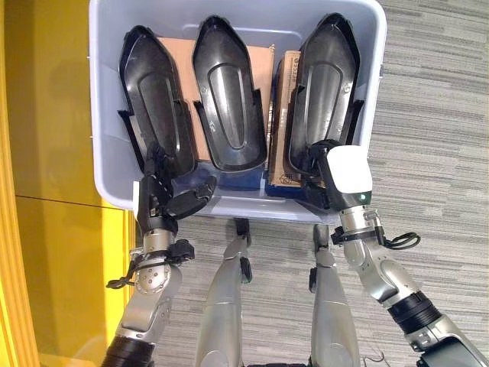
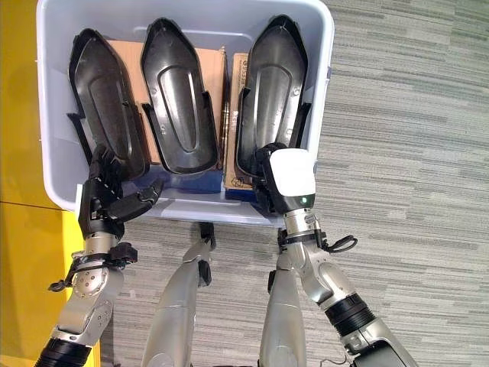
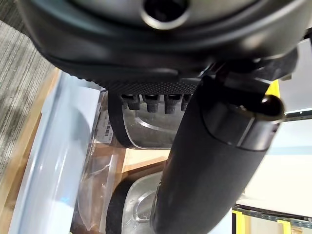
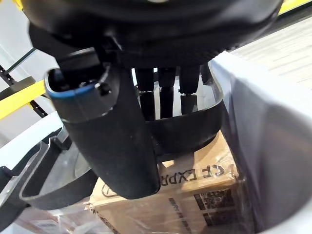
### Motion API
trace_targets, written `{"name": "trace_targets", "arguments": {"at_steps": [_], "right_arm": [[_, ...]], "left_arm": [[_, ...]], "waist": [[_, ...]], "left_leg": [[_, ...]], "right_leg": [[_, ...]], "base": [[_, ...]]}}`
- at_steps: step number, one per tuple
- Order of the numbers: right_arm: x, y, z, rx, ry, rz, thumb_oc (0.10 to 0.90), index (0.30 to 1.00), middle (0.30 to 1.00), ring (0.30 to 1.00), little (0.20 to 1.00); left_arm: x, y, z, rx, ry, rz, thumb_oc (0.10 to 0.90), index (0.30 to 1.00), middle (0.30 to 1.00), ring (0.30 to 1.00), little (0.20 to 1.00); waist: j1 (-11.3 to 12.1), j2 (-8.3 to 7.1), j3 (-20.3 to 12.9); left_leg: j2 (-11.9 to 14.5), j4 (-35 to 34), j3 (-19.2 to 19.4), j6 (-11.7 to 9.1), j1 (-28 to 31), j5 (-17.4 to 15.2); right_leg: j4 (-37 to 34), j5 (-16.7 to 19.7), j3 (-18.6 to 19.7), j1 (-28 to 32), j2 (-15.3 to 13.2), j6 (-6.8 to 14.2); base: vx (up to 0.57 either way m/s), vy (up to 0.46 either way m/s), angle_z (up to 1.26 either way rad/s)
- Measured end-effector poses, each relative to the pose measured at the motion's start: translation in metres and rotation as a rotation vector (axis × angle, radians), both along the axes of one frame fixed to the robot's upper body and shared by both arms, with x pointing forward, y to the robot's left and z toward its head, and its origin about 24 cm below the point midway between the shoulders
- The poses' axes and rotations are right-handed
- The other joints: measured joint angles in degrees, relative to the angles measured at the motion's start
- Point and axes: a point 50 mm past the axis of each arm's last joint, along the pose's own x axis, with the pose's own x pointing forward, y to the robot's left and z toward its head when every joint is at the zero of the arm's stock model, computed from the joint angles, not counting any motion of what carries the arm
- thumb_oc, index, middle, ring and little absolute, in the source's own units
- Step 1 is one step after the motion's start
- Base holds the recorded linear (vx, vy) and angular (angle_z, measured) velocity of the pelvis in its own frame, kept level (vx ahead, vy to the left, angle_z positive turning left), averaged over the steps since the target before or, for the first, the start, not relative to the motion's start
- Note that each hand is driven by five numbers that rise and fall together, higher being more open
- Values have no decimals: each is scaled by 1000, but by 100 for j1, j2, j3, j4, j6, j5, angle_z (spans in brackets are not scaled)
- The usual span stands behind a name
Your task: Move parts from the plastic box to the shelf.
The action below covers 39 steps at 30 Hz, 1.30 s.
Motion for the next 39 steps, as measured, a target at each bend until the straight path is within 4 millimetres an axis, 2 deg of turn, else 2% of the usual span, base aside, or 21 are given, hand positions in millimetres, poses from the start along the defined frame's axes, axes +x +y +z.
{"name": "trace_targets", "arguments": {"at_steps": [7, 14, 16, 21, 23, 30, 39], "right_arm": [[4, -11, -13, -48, 70, -46, 400, 300, 300, 300, 300], [0, -22, -23, -91, 150, -64, 400, 300, 300, 300, 300], [-6, -28, -32, -102, 193, -75, 400, 300, 300, 300, 300], [-24, -46, -37, -78, 234, -104, 400, 300, 300, 300, 300], [-30, -54, -34, -48, 225, -119, 400, 300, 300, 300, 300], [-34, -70, 3, 53, 89, -161, 400, 300, 300, 300, 300], [-32, -53, 45, 96, -82, -52, 400, 300, 300, 300, 300]], "left_arm": [[-1, 0, -3, 1, 13, 0, 900, 1000, 1000, 1000, 1000], [-1, 0, -8, 10, 47, -16, 900, 1000, 1000, 1000, 1000], [-1, 1, -11, 13, 63, -13, 900, 1000, 1000, 1000, 1000], [-3, 4, -18, 16, 98, -15, 900, 1000, 1000, 1000, 1000], [-6, 5, -23, 21, 123, -21, 900, 1000, 1000, 1000, 1000], [-12, 7, -33, 25, 170, -34, 900, 1000, 1000, 1000, 1000], [-12, 10, -29, 25, 154, -43, 900, 1000, 1000, 1000, 1000]], "waist": [[16, -13, -2], [36, -45, 1], [42, -51, 6], [37, -116, 11], [22, -143, 4], [26, -150, -10], [33, -143, -62]], "left_leg": [[-3, 6, -128, -2, 314, -1], [-7, -28, -242, -6, 767, -3], [-3, -62, -262, -19, 1014, -13], [14, -181, -286, -56, 1448, -40], [24, -257, -282, -79, 1669, -59], [92, -460, -279, -151, 2163, -94], [111, -821, -198, -212, 2843, -74]], "right_leg": [[48, -76, -149, 382, 9, -31], [17, -125, -287, 915, 25, -57], [-75, -125, -327, 1199, 31, -60], [-377, -49, -391, 1736, 54, -70], [-637, 36, -421, 2041, 60, -91], [-1186, 223, -518, 2702, 125, -105], [-1490, 249, -536, 3315, 150, -119]], "base": [[3, -36, 8], [-4, -52, 8], [30, -56, 4], [35, -55, 1], [62, -59, -3], [68, -61, -1], [56, -60, -3]]}}
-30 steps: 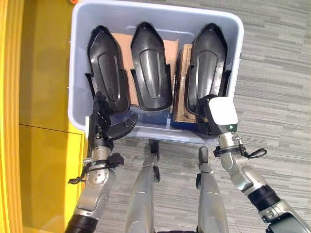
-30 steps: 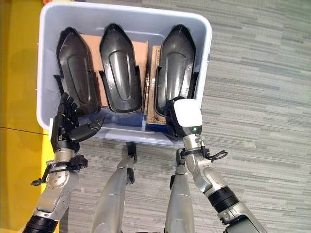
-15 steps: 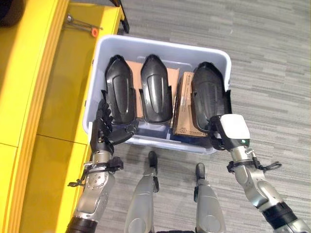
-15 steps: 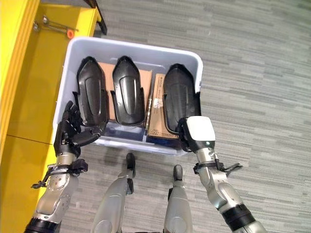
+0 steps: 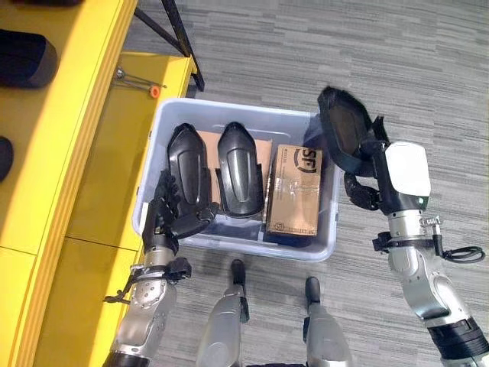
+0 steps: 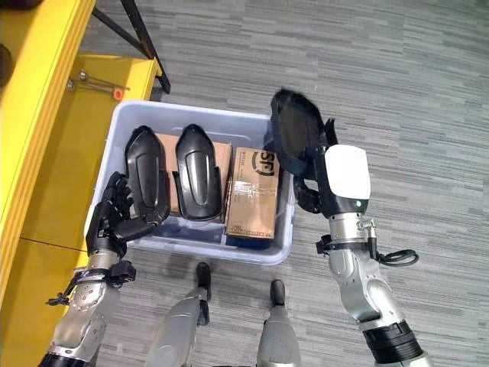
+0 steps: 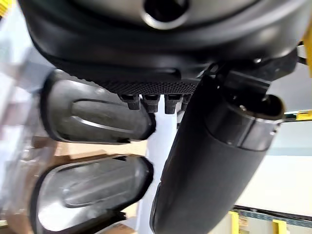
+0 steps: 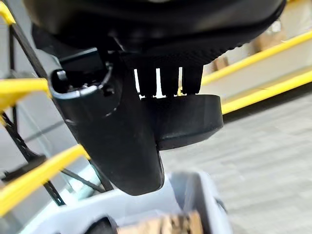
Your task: Move parts from the plastic box to the shelf.
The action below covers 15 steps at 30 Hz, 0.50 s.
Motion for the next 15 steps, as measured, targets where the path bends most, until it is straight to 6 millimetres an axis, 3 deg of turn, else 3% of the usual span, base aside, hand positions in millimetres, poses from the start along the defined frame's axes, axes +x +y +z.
{"name": "trace_targets", "arguments": {"at_steps": [3, 5, 11, 15], "right_arm": [[-4, 2, 16, 6, -79, 20, 400, 300, 300, 300, 300], [-4, 2, 20, -2, -99, 25, 400, 300, 300, 300, 300], [-5, 2, 18, -9, -97, 30, 400, 300, 300, 300, 300], [-7, -4, 14, -41, -71, 18, 400, 300, 300, 300, 300]], "left_arm": [[-1, 0, 0, 0, -1, -4, 900, 1000, 1000, 1000, 1000], [-3, 0, -2, 1, 9, -13, 900, 1000, 1000, 1000, 1000], [-14, 6, -15, 0, 70, 2, 900, 1000, 1000, 1000, 1000], [-19, 8, -19, -1, 88, 0, 900, 1000, 1000, 1000, 1000]], "waist": [[10, -3, -57], [-14, 2, -280], [-24, 9, -772], [-42, 60, -842]], "left_leg": [[3, -150, 42, -34, 287, 20], [12, -241, 64, -68, 293, 34], [67, -452, 227, -112, 513, 72], [126, -558, 250, -152, 783, 99]], "right_leg": [[-99, -2, -1, 247, -2, -5], [-151, -4, 1, 230, 6, -23], [-269, 17, 151, 296, 40, -67], [-389, 44, 162, 549, 99, -92]], "base": [[37, -52, -4], [16, -50, -3], [-9, -74, -14], [-39, -153, -7]]}}
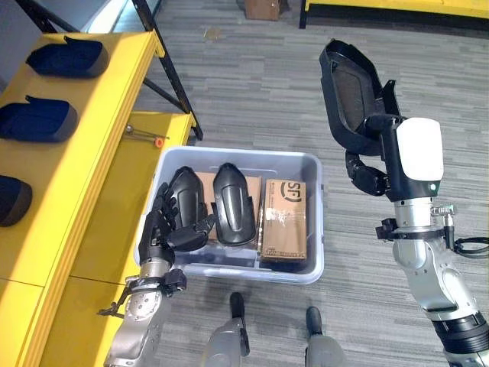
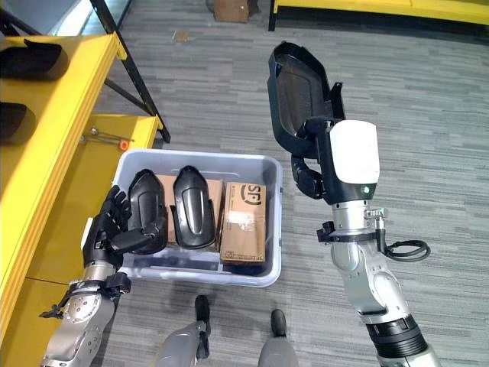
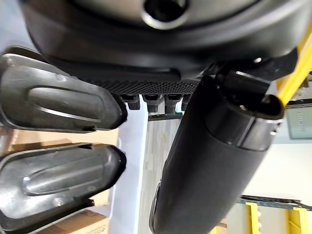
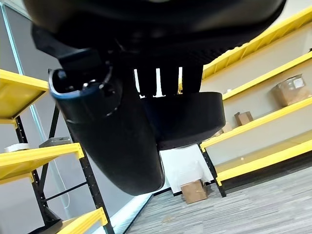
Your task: Move parts from the plastic box to the shelf.
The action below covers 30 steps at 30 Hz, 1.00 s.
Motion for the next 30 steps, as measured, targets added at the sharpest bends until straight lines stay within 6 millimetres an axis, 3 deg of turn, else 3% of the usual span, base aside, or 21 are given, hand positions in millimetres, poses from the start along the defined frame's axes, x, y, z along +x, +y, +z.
{"name": "trace_targets", "arguments": {"at_steps": [5, 10, 11, 13, 14, 15, 16, 17, 19, 20, 22, 23, 24, 25, 27, 28, 29, 30], "right_arm": [[1, -6, 1, -36, 9, -18, 400, 300, 300, 300, 300], [2, -2, 0, -71, 21, 18, 400, 300, 300, 300, 300], [2, 0, 0, -88, 25, 35, 400, 300, 300, 300, 300], [2, 1, -2, -113, 38, 48, 400, 300, 300, 300, 300], [1, 0, -1, -127, 39, 48, 400, 300, 300, 300, 300], [1, 0, -1, -133, 40, 47, 400, 300, 300, 300, 300], [0, -1, -4, -141, 53, 43, 400, 300, 300, 300, 300], [0, -2, -5, -144, 62, 43, 400, 300, 300, 300, 300], [1, -2, -5, -143, 62, 42, 400, 300, 300, 300, 300], [-1, -3, -9, -135, 77, 37, 400, 300, 300, 300, 300], [-3, -6, -12, -133, 92, 28, 400, 300, 300, 300, 300], [-4, -8, -13, -130, 91, 22, 400, 300, 300, 300, 300], [-8, -16, -16, -119, 97, -13, 400, 300, 300, 300, 300], [-11, -25, -17, -114, 101, -51, 400, 300, 300, 300, 300], [-17, -38, -18, -102, 98, -110, 400, 300, 300, 300, 300], [-21, -48, -19, -89, 94, -160, 400, 300, 300, 300, 300], [-22, -53, -25, -78, 110, -191, 400, 300, 300, 300, 300], [-24, -55, -28, -70, 120, -202, 400, 300, 300, 300, 300]], "left_arm": [[-5, -1, -6, -47, 20, 14, 900, 1000, 1000, 1000, 1000], [-17, 2, -18, -71, 72, 44, 900, 1000, 1000, 1000, 1000], [-22, 3, -24, -73, 98, 54, 900, 1000, 1000, 1000, 1000], [-23, 3, -30, -81, 128, 56, 900, 1000, 1000, 1000, 1000], [-21, 1, -31, -82, 138, 44, 900, 1000, 1000, 1000, 1000], [-22, -1, -33, -87, 146, 41, 900, 1000, 1000, 1000, 1000], [-24, -1, -37, -85, 169, 31, 900, 1000, 1000, 1000, 1000], [-24, -2, -37, -91, 176, 29, 900, 1000, 1000, 1000, 1000], [-24, -2, -38, -112, 179, 23, 900, 1000, 1000, 1000, 1000], [-23, -2, -39, -113, 184, 21, 900, 1000, 1000, 1000, 1000], [-21, -3, -39, -114, 180, 16, 900, 1000, 1000, 1000, 1000], [-21, -4, -39, -114, 180, 14, 900, 1000, 1000, 1000, 1000], [-18, -8, -38, -116, 175, -3, 900, 1000, 1000, 1000, 1000], [-14, -12, -36, -117, 165, -25, 900, 1000, 1000, 1000, 1000], [-10, -21, -35, -121, 159, -61, 900, 1000, 1000, 1000, 1000], [-6, -29, -36, -124, 161, -95, 900, 1000, 1000, 1000, 1000], [-8, -34, -40, -129, 175, -121, 900, 1000, 1000, 1000, 1000], [-7, -35, -40, -129, 179, -127, 900, 1000, 1000, 1000, 1000]], "waist": [[-58, 145, -101], [54, 182, -142], [116, 237, -182], [142, 283, -212], [123, 247, -227], [134, 291, -249], [199, 286, -299], [202, 226, -306], [323, 132, -320], [319, 51, -415], [188, -22, -510], [130, -2, -533], [-117, 73, -579], [-151, 119, -608], [-282, 272, -703], [-335, 388, -763], [-381, 514, -854], [-427, 473, -863]], "left_leg": [[167, -24, -131, -95, 81, 66], [560, 128, -348, -248, 150, 173], [588, 112, -450, -325, 77, 298], [643, 37, -456, -290, -2, 503], [601, 10, -436, -183, -193, 784], [623, -24, -382, 30, -241, 707], [632, -215, -91, 476, -291, -9], [608, -231, 14, 405, -289, -374], [517, -55, -79, 285, -294, -245], [489, 642, -121, 196, -366, -294], [679, 1160, 27, -82, -144, -430], [792, 1145, 98, -180, 68, -484], [1068, 1108, 318, -339, 323, -452], [1224, 1031, 458, -367, 529, -442], [1355, 732, 646, -454, 722, -343], [1322, 415, 859, -411, 810, -253], [1240, 39, 976, -486, 900, -150], [1142, 26, 945, -484, 898, -183]], "right_leg": [[209, -93, -11, 29, 238, -123], [1719, -916, -141, -473, 616, -470], [2002, -1007, -223, -579, 769, -548], [2304, -1161, -386, -721, 838, -630], [2561, -1345, -565, -925, 707, -775], [2690, -1419, -646, -1009, 743, -798], [2916, -1471, -726, -1138, 777, -972], [2853, -1383, -886, -1153, 607, -1011], [2764, -1244, -1083, -1233, 384, -1150], [2490, -1132, -1301, -1202, 225, -1210], [2182, -859, -1616, -1090, 87, -1178], [2051, -800, -1791, -1006, 70, -1172], [1849, -729, -2164, -794, 92, -1128], [1861, -719, -2419, -774, 43, -1124], [1884, -697, -2742, -814, 18, -1026], [1936, -673, -2961, -855, -31, -951], [2181, -652, -2931, -960, -156, -827], [2217, -641, -2885, -971, -249, -786]], "base": [[-94, -252, 8], [-174, -292, 18], [-241, -328, 26], [-109, -154, 52], [-81, -100, 67], [-116, -134, 98], [-141, -75, 82], [-152, -59, 90], [-150, -28, 60], [-118, 6, 78], [-90, 52, 92], [-30, 132, 120], [6, 160, 134], [18, 226, 153], [23, 143, 116], [99, 321, 125], [96, 325, 110], [104, 310, 89]]}}
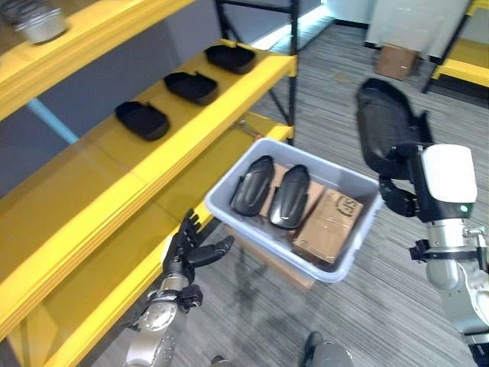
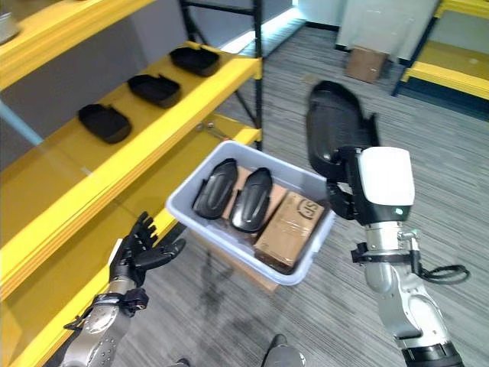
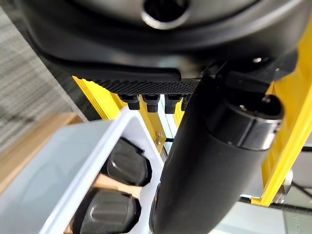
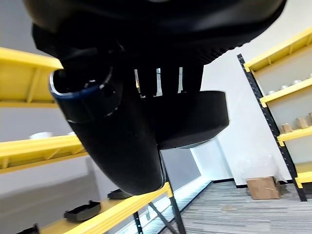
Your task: Move parts from the plastic box to the shelf.
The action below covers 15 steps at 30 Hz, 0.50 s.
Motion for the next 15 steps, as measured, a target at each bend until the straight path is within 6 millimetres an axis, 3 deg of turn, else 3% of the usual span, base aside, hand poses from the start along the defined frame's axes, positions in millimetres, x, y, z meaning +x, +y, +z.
{"name": "trace_targets", "arguments": {"at_steps": [3, 7, 15], "right_arm": [[-3, -1, -7, 15, 20, -8, 400, 300, 300, 300, 300], [-7, 0, -15, 26, 42, -7, 400, 300, 300, 300, 300], [-8, 3, -23, 77, 54, -24, 400, 300, 300, 300, 300]], "left_arm": [[-4, 5, -2, 9, 11, 16, 900, 1000, 1000, 1000, 1000], [-9, 21, -1, 38, 14, 68, 900, 1000, 1000, 1000, 1000], [-20, 24, -10, 35, 54, 85, 900, 1000, 1000, 1000, 1000]], "waist": [[106, -73, -31], [315, -143, -62], [335, -351, -215]], "left_leg": [[-391, -134, -36, 57, -83, -118], [-668, -209, -2, 181, -113, -200], [-795, -507, -66, 221, -111, 1]], "right_leg": [[-139, 200, 97, -29, -301, 392], [-626, 618, 214, 57, -437, 543], [-1414, 1109, 24, 338, -340, 651]], "base": [[65, 183, 32], [50, 227, 2], [17, 107, 6]]}}
